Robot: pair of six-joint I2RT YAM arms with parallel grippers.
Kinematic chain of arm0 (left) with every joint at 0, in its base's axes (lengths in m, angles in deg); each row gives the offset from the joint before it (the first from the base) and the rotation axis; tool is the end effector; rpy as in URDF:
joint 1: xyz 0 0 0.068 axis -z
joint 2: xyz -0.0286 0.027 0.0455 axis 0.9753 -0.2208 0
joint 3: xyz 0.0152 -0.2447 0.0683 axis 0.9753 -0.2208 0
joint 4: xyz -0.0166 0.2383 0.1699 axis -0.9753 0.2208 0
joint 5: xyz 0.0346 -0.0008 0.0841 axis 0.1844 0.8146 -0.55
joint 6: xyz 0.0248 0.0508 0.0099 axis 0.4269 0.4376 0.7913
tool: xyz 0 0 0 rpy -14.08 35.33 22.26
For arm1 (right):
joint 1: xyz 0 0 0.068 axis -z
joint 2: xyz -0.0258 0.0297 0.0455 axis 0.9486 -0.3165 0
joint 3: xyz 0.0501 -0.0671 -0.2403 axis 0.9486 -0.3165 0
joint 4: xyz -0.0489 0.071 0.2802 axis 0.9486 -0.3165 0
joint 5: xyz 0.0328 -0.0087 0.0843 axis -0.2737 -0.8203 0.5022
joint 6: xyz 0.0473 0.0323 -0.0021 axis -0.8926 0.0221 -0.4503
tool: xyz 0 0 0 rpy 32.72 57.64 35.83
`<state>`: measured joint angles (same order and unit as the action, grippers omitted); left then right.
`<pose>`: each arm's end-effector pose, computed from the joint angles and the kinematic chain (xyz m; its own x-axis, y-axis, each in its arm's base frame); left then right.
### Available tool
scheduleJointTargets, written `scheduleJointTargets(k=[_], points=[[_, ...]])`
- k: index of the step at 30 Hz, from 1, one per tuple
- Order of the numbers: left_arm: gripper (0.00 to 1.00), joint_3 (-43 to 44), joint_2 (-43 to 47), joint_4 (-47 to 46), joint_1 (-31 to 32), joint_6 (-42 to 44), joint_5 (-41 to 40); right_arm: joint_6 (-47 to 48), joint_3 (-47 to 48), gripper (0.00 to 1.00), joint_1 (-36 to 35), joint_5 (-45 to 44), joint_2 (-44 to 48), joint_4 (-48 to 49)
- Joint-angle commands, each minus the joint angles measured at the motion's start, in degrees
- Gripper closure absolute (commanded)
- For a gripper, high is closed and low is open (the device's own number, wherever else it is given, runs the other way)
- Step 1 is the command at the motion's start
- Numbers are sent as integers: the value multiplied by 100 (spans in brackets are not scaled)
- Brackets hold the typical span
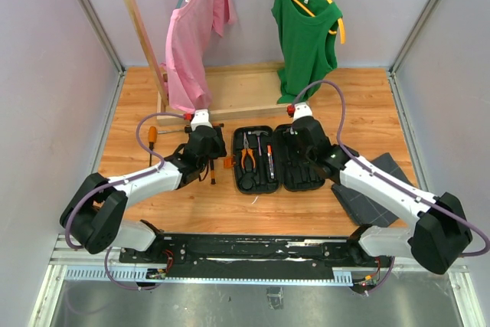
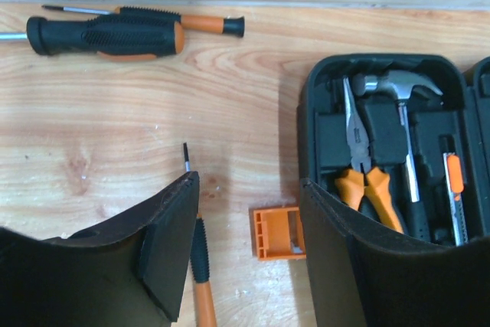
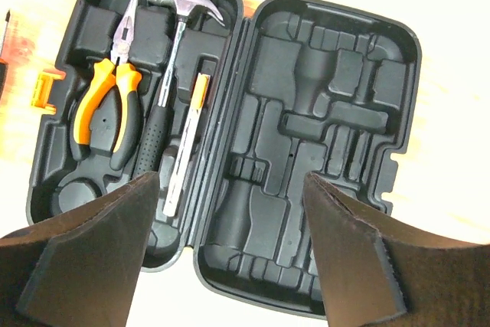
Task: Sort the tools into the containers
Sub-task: Place the utility knife in the storage box, then adjust the storage box at the center of the board.
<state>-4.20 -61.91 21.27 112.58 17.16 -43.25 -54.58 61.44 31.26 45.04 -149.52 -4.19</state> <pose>0.2649 -0.1672 0.1562 -0.4780 -0.1789 -0.8599 0.0135 0.9774 -0.2109 0.2478 0.1976 0.2416 -0.5347 -0.0657 -0.8425 -0.3303 0.9339 0.1368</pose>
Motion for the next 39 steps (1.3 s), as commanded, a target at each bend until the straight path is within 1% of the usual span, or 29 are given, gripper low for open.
scheduleJointTargets(k=[1, 2, 4, 6, 9, 13, 21, 26, 32, 39], points=[[41, -25, 153, 334, -26, -138, -62, -10, -144, 23, -84, -46, -173, 187], [41, -56, 140, 366, -26, -147, -38, -6, -114, 23, -76, 76, -273, 186], [42, -84, 109, 403, -26, -174, 32, 47, 17, 27, -66, 524, -491, 148], [42, -119, 86, 375, -26, -157, 153, 58, 311, 34, -49, 921, -751, -77], [42, -126, 23, 233, -26, -57, 484, 46, 523, 46, -50, 1169, -1106, -52], [43, -94, -170, 39, -26, 15, 885, -30, 825, 56, -56, 959, -1559, -144], [47, 109, -696, -253, -26, 92, 1438, -238, 1245, 65, -29, 878, -2245, -224], [50, 203, -932, -440, -26, 148, 1878, -337, 1476, 77, 9, 936, -2602, -319], [50, 162, -1049, -552, -26, 193, 2012, -399, 1623, 78, 55, 976, -2811, -342], [51, 187, -1234, -569, -26, 180, 2047, -432, 1694, 78, 63, 804, -2891, -527]])
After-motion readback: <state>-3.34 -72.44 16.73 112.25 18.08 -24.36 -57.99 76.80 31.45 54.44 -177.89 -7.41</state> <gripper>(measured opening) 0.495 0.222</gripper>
